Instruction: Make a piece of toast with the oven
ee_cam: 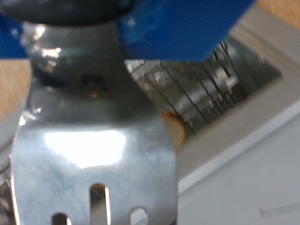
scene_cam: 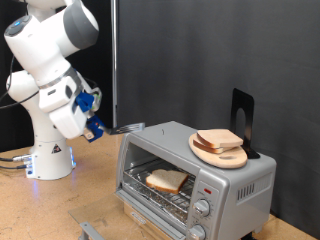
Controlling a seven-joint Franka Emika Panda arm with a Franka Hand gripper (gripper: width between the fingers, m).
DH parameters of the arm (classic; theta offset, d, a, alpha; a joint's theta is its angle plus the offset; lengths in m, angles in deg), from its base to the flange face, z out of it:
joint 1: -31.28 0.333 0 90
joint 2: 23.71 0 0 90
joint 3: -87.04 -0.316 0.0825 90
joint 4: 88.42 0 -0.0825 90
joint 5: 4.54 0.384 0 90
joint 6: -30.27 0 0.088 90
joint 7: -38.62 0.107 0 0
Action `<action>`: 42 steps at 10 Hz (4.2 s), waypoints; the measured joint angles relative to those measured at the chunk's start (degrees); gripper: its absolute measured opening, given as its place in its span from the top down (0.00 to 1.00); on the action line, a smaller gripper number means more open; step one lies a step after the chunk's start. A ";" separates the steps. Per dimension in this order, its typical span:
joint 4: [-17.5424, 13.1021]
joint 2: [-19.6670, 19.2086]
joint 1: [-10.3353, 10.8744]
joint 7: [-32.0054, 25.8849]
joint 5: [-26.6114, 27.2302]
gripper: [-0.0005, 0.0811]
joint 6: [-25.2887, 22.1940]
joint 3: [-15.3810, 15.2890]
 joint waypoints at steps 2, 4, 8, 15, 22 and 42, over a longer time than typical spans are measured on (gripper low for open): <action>-0.89 0.65 2.22 0.57 1.31 0.39 -0.30 -2.23; -1.40 1.19 3.92 2.65 1.71 0.39 0.16 -5.33; -2.15 2.00 7.03 8.37 4.53 0.39 4.05 -11.86; -2.96 0.82 9.26 19.04 3.20 0.39 9.50 -22.50; 1.36 -3.59 9.25 19.73 1.28 0.39 17.47 -26.19; 3.11 8.71 6.31 -5.68 12.34 0.00 -3.57 -6.03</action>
